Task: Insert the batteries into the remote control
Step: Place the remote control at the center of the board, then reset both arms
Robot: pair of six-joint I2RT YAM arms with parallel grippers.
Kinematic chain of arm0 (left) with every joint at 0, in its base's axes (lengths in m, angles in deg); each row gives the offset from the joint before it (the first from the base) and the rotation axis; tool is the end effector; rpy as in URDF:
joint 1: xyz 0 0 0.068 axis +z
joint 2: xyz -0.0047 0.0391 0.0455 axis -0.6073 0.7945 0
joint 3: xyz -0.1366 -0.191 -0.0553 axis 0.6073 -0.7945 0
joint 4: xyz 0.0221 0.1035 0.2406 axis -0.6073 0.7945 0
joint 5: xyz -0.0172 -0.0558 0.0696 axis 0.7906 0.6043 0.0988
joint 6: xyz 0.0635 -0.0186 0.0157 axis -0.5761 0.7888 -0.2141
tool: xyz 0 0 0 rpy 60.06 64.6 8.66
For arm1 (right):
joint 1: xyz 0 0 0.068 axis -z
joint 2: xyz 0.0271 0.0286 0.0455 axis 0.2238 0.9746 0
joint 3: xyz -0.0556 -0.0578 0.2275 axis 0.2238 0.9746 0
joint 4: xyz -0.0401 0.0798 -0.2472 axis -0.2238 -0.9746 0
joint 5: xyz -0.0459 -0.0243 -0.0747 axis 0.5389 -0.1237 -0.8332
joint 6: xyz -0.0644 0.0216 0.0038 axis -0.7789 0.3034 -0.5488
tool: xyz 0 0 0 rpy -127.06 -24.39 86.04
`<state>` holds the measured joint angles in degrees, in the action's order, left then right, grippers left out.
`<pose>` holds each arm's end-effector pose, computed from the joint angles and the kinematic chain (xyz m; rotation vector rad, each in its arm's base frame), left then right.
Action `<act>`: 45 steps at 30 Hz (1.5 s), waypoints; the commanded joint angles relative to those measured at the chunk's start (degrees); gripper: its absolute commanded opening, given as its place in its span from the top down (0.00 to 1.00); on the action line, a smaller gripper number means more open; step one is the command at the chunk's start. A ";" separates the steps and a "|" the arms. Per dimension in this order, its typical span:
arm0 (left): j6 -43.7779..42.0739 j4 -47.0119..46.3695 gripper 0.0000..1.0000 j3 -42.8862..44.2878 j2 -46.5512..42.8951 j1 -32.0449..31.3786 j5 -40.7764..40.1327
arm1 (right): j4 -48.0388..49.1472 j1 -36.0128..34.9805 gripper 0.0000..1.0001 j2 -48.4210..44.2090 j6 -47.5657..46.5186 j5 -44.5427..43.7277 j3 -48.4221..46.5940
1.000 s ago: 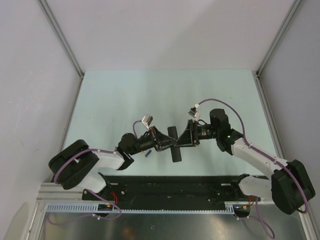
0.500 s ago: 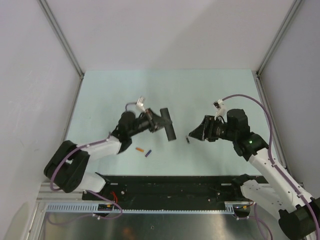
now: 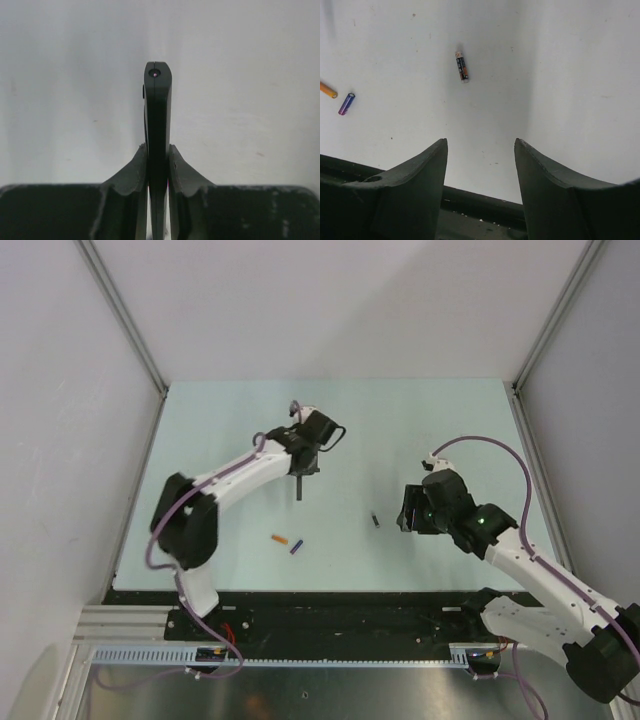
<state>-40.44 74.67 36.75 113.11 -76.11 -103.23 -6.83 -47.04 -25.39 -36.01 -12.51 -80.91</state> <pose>0.3113 -0.2192 0.2189 -0.0506 2.4058 0.0045 0.1901 0.1224 0.2222 -0.0620 2.4232 0.4001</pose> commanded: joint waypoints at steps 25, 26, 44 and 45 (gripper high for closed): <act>-3.37 17.13 0.39 19.19 15.98 -6.10 -4.49 | -3.74 -1.75 0.36 -3.88 -1.13 -4.91 -3.76; -3.29 15.99 0.36 17.35 13.18 -6.10 -4.58 | -3.83 -1.75 0.37 -3.88 -1.13 -5.01 -3.76; 1.64 -6.34 0.00 -31.61 -42.57 -0.39 1.39 | 0.56 -2.45 0.36 -6.78 -1.48 -8.26 -1.91; 1.55 -6.52 0.00 -32.23 -42.83 -0.13 1.91 | 0.83 -2.54 0.36 -6.86 -1.57 -8.17 -1.91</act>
<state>-40.40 69.64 7.64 71.58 -77.05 -104.32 -8.73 -49.20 -31.55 -36.64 -18.26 -82.07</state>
